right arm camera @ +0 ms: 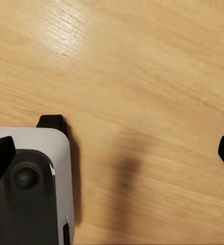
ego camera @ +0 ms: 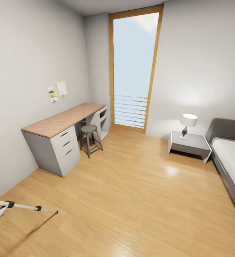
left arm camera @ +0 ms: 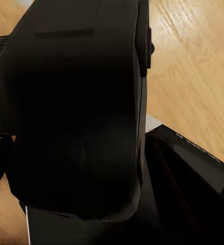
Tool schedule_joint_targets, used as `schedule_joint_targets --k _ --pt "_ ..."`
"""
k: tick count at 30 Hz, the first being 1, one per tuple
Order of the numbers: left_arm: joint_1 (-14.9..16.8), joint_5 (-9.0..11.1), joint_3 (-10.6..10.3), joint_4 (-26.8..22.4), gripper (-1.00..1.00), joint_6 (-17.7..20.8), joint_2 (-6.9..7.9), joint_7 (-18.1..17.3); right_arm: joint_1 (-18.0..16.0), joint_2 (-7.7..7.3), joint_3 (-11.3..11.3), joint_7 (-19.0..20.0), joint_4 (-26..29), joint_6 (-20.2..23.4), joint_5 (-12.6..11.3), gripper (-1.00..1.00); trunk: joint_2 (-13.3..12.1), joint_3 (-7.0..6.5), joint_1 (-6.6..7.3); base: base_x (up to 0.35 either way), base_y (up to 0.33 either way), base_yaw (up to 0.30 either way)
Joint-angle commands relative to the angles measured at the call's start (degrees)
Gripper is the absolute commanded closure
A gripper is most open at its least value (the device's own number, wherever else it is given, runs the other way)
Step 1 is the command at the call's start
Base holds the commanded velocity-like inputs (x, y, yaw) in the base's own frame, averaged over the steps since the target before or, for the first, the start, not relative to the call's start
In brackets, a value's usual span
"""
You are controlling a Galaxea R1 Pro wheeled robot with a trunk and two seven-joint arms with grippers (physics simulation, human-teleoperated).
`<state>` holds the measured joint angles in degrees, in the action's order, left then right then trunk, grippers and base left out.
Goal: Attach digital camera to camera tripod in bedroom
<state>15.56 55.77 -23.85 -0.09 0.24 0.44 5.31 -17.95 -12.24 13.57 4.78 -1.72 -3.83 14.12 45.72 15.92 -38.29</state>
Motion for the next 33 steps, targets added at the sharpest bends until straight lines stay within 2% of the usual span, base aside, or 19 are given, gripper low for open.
schedule_joint_targets --k 1,33 --pt "0.03 0.29 -0.5 0.0 1.0 0.03 -0.05 0.06 -0.07 -0.07 0.49 0.1 -0.19 -0.38 0.47 -1.0 0.06 0.07 -0.01 0.0 0.0 0.272" --pt "0.0 0.29 -0.5 -0.08 1.0 -0.02 -0.02 0.05 -0.07 -0.42 0.49 0.06 -0.17 -0.38 0.47 -1.0 0.06 0.07 -0.01 0.0 0.0 0.272"
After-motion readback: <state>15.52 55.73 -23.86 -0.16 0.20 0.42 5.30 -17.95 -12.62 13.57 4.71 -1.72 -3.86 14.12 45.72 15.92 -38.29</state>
